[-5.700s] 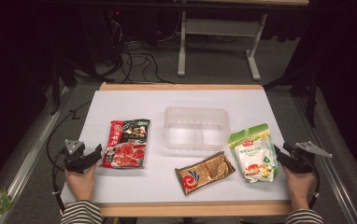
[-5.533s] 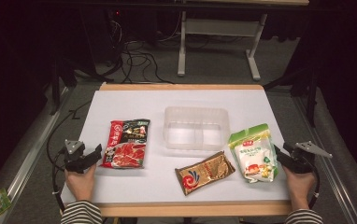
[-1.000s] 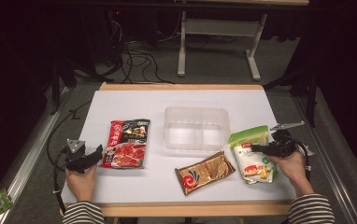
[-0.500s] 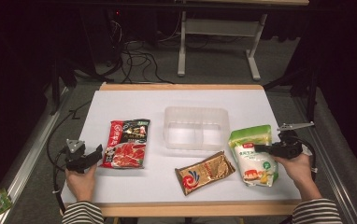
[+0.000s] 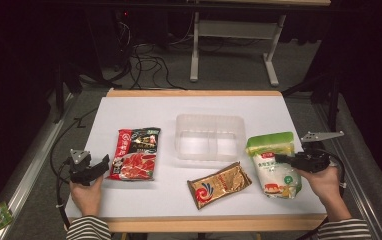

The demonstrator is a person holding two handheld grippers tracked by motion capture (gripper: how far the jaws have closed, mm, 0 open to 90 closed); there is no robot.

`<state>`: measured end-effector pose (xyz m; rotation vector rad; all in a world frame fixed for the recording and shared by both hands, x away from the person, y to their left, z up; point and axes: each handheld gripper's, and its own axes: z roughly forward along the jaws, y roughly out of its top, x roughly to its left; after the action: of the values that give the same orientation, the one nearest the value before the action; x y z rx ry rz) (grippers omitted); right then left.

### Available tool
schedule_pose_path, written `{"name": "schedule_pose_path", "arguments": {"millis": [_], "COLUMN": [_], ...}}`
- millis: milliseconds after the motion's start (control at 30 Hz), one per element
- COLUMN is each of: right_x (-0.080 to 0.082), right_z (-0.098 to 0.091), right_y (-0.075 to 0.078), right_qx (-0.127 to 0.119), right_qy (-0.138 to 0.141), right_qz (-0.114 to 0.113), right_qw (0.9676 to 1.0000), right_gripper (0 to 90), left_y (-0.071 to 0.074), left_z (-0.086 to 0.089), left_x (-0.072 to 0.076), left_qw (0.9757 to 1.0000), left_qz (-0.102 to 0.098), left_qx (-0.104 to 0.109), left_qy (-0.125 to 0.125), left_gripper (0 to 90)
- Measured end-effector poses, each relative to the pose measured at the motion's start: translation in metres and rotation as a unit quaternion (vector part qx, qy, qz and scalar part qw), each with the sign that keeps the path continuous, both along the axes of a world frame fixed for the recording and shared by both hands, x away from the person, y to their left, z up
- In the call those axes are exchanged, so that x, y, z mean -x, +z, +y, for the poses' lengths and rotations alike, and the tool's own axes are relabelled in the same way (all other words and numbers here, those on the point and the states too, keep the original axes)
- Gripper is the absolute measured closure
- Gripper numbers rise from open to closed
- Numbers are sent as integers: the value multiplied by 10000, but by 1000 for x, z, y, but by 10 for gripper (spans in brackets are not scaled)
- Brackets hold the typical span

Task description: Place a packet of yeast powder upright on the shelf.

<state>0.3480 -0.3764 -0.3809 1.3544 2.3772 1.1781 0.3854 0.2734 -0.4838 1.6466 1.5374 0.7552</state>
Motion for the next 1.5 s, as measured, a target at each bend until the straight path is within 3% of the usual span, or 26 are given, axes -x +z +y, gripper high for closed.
{"name": "schedule_pose_path", "arguments": {"millis": [400, 833, 1167, 1500], "right_x": [10, 14, 9, -1], "right_z": [5, 17, 37, 54], "right_y": [18, 38, 47, 58], "right_qx": [127, 103, 54, -142], "right_qy": [-28, 153, 280, 317], "right_qz": [-277, -513, -590, -713], "right_qw": [9995, 9985, 9979, 9969], "right_gripper": [900, 900, 900, 900], "left_y": [0, 0, 0, 0], "left_z": [0, -1, -1, -2], "left_x": [0, 1, 0, 1], "left_qw": [10000, 10000, 10000, 10000], "left_qz": [-5, -30, -19, -48], "left_qx": [1, -37, -36, -62], "left_qy": [-18, -36, -33, -13], "left_gripper": [324, 325, 325, 326]}}
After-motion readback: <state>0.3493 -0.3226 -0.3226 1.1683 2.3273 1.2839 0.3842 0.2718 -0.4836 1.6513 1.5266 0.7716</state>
